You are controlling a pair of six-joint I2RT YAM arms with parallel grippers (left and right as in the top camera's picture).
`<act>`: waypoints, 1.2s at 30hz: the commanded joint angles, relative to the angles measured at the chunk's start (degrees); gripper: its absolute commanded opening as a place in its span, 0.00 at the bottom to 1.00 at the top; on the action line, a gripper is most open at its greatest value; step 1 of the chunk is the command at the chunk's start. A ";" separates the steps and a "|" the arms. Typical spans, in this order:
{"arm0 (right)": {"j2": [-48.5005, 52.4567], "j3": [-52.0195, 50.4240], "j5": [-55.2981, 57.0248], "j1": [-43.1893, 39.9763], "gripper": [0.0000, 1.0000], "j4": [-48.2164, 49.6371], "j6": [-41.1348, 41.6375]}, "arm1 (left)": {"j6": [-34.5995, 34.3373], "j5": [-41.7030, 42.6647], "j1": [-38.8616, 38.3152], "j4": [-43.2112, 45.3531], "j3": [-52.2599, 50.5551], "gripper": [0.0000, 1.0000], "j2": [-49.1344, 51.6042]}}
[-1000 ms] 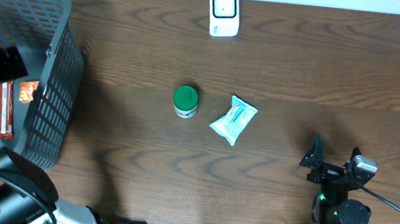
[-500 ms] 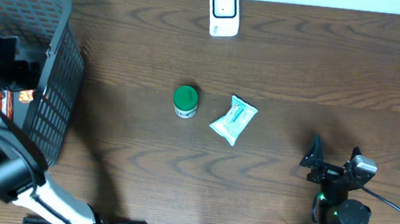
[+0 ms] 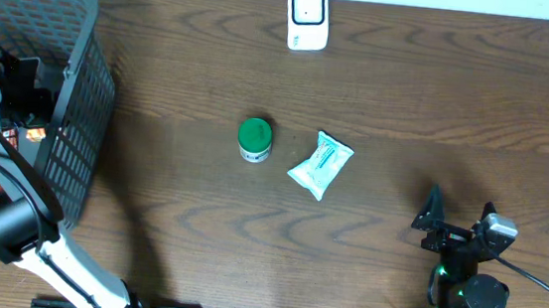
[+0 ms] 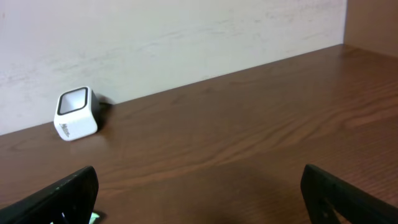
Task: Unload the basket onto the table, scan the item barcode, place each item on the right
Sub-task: 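Reach into the basket and grasp the orange Kleenex tissue pack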
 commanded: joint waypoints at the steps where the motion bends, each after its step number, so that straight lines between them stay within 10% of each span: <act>1: 0.00 -0.07 0.35 -0.28 0.99 -0.20 0.48 | 0.44 -0.02 0.02 -0.13 -0.28 0.98 2.82; 12: 0.00 -0.07 0.35 -0.28 0.99 -0.20 0.48 | 0.26 0.85 0.02 0.37 -1.36 0.99 3.89; 21: 0.00 -0.07 0.33 -0.28 0.99 -0.20 0.48 | 0.20 0.81 0.02 0.70 -2.34 0.72 4.07; 36: 0.00 -0.07 0.33 -0.28 0.99 -0.20 0.48 | -6.12 0.37 -0.02 -4.66 7.37 0.72 -2.97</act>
